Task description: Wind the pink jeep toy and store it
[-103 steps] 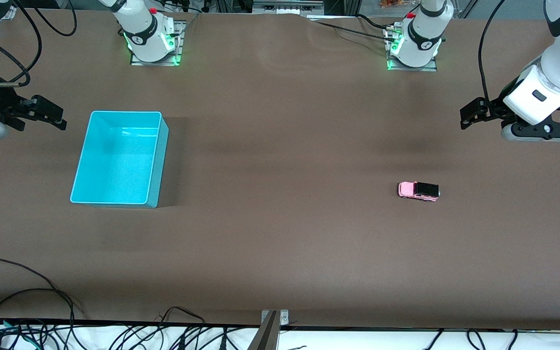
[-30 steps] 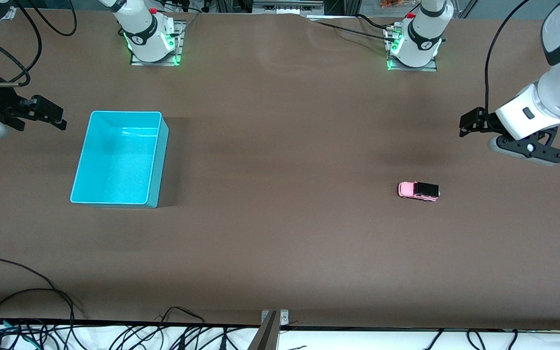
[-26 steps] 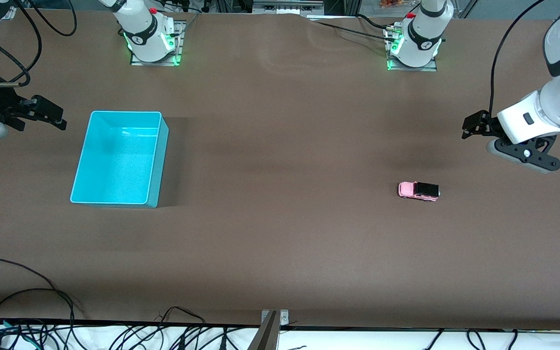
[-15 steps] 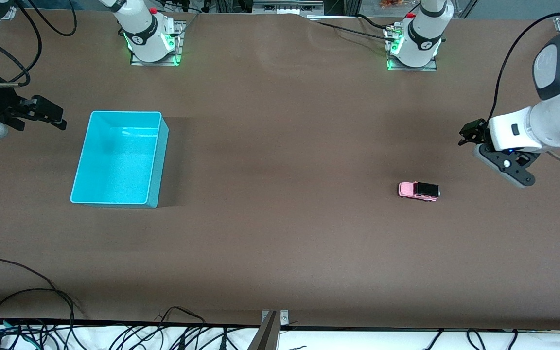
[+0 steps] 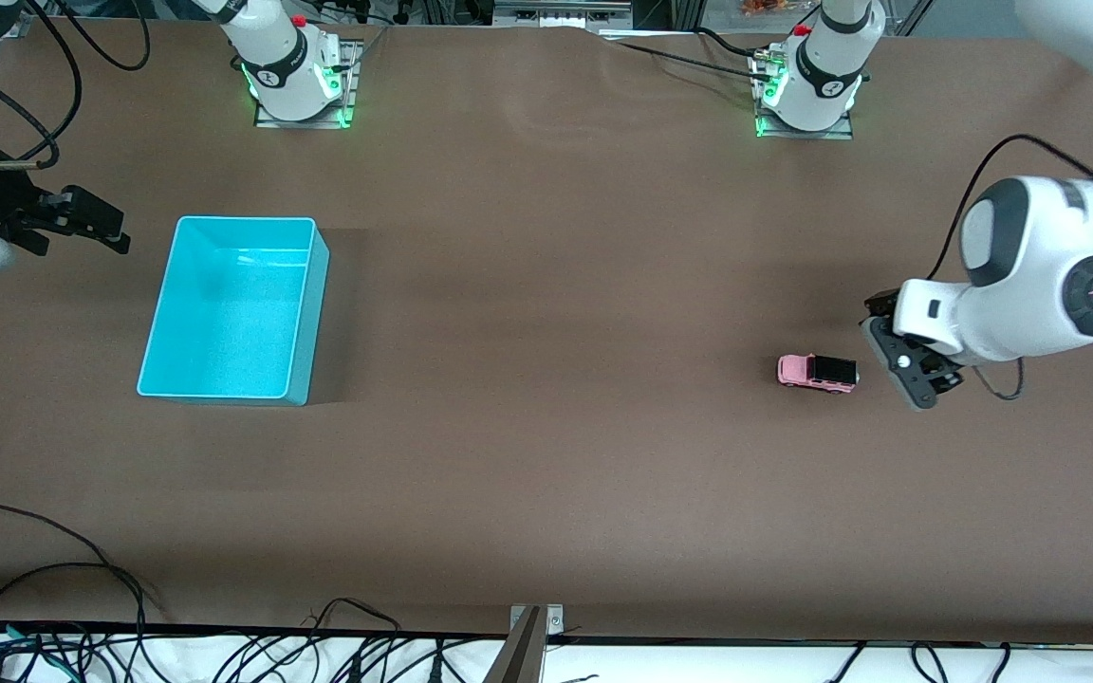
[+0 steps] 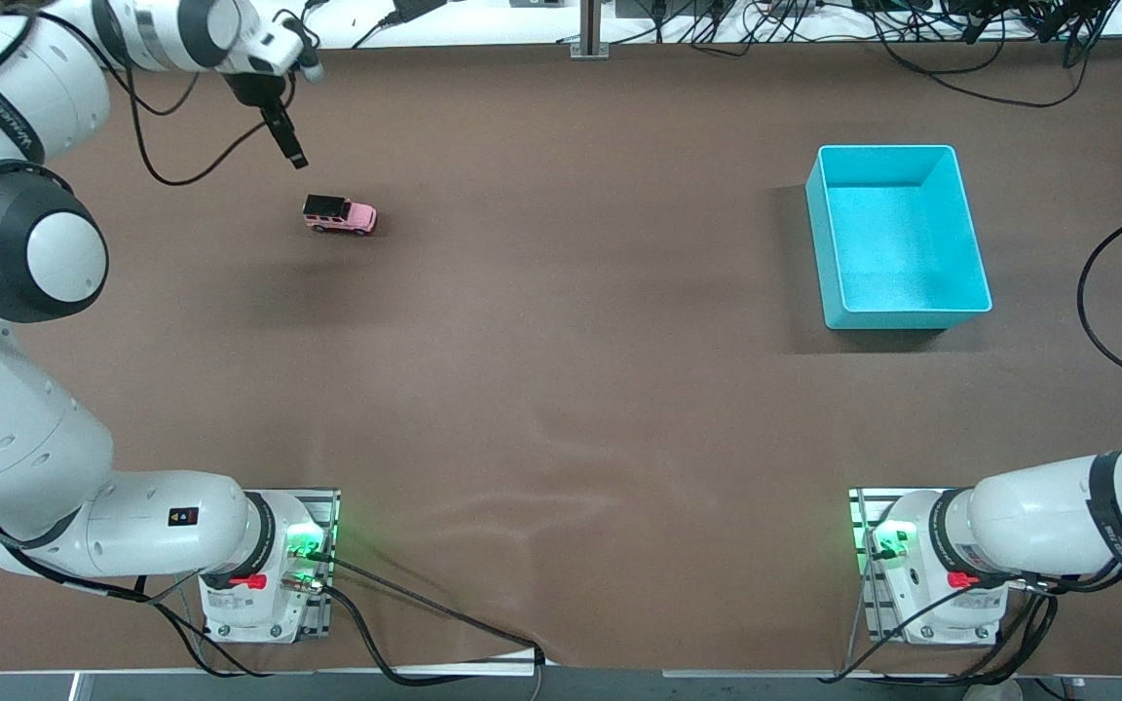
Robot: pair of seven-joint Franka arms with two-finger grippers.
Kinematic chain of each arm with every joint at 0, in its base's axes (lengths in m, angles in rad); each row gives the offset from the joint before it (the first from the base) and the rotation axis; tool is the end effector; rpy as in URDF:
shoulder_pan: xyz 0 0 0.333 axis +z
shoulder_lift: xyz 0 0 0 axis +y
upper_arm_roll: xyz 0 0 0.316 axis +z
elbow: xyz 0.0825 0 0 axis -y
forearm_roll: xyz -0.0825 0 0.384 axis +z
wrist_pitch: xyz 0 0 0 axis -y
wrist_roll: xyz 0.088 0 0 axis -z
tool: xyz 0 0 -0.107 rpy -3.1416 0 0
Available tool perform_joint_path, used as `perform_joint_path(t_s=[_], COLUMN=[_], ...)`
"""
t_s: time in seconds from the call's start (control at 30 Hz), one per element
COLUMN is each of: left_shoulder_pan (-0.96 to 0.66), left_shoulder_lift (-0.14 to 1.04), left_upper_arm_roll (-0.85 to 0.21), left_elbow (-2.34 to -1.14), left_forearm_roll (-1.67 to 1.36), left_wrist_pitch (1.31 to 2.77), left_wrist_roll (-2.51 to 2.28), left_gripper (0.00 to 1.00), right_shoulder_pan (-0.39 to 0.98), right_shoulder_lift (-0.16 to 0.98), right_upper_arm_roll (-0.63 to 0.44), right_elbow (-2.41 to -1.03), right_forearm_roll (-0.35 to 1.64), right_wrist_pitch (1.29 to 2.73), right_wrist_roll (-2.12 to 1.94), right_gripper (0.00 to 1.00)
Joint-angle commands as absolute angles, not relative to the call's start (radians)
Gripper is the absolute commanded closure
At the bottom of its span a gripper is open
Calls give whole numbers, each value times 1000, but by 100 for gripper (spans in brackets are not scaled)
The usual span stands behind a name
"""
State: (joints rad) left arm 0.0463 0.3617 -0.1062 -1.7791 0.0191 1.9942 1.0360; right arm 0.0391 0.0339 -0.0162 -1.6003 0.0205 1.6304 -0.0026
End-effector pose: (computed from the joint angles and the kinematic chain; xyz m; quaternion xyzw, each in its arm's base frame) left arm 0.6274 -0.0317 0.3440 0.8500 -0.5217 -0.0588 0.0432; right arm 0.5690 0.0153 0.5967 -0.9999 -0.0121 0.0020 0.0099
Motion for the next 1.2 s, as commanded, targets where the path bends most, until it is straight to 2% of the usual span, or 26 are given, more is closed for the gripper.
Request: perform_joint_path(t_s=[0.0, 0.07, 0.5, 1.1, 1.17], left_shoulder_pan=[37, 37, 38, 51, 51], left_shoulder_lift=[342, 345, 428, 499, 500], left_upper_arm_roll=[-124, -124, -124, -126, -126], left_elbow=[-1906, -1978, -2000, -2002, -2005], left_forearm_roll=[87, 118, 213, 238, 238], left_wrist_pitch=[2172, 2285, 2407, 2471, 2471], left_wrist_roll=[1130, 1169, 1276, 1338, 1345], left_gripper=[0, 0, 0, 0, 4], right_shoulder_pan=[34, 34, 34, 34, 34], right_shoulder_lift=[29, 29, 29, 29, 29], right_upper_arm_roll=[-15, -15, -15, -15, -15], right_elbow=[-1595, -1595, -1595, -1595, -1595], right_forearm_roll=[23, 23, 25, 25, 25], right_wrist_pitch=[1618, 1618, 1618, 1618, 1618], right_wrist_roll=[-9, -8, -8, -8, -8], right_gripper=[0, 0, 0, 0, 0])
